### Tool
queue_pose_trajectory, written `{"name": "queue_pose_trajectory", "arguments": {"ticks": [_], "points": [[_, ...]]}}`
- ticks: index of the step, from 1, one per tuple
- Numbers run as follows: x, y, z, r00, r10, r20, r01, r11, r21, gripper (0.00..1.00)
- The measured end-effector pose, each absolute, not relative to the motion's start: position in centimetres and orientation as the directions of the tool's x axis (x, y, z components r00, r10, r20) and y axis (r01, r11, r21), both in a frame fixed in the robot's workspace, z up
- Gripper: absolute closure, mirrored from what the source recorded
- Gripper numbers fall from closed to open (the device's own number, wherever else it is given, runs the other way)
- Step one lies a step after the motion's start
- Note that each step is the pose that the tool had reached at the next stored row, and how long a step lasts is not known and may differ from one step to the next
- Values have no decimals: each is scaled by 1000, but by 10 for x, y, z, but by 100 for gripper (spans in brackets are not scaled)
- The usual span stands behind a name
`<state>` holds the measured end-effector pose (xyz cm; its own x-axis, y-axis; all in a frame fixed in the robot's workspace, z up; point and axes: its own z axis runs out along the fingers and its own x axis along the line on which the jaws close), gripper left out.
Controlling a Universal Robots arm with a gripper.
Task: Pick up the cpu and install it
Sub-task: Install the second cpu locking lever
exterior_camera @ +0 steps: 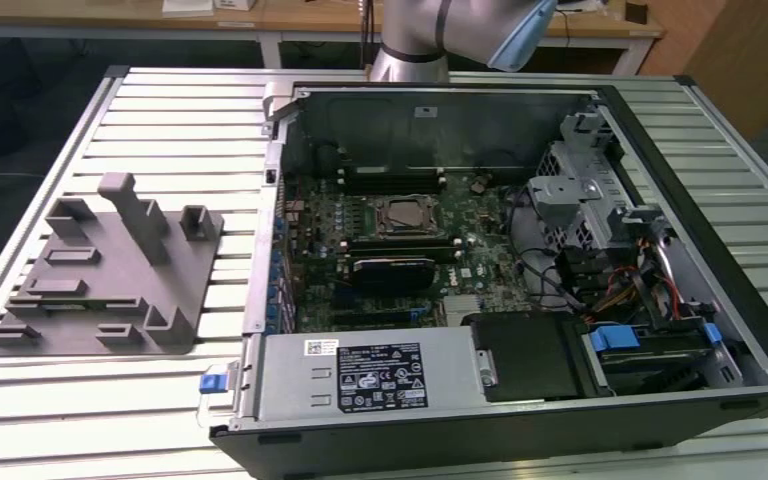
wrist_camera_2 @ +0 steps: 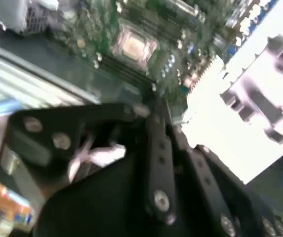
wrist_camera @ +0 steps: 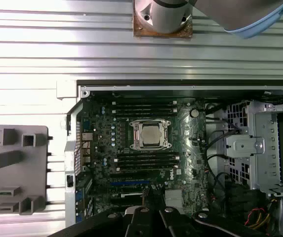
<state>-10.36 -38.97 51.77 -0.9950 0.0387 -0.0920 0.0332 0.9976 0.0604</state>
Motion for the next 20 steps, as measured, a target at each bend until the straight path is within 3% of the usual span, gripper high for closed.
{"name": "queue_pose_trajectory", "arguments": {"ticks": [15,20], "points": [[-104,-390,510,-995,39,-93,33,998,61,89],[-104,-390,507,-995,41,-92,33,996,86,89]]}}
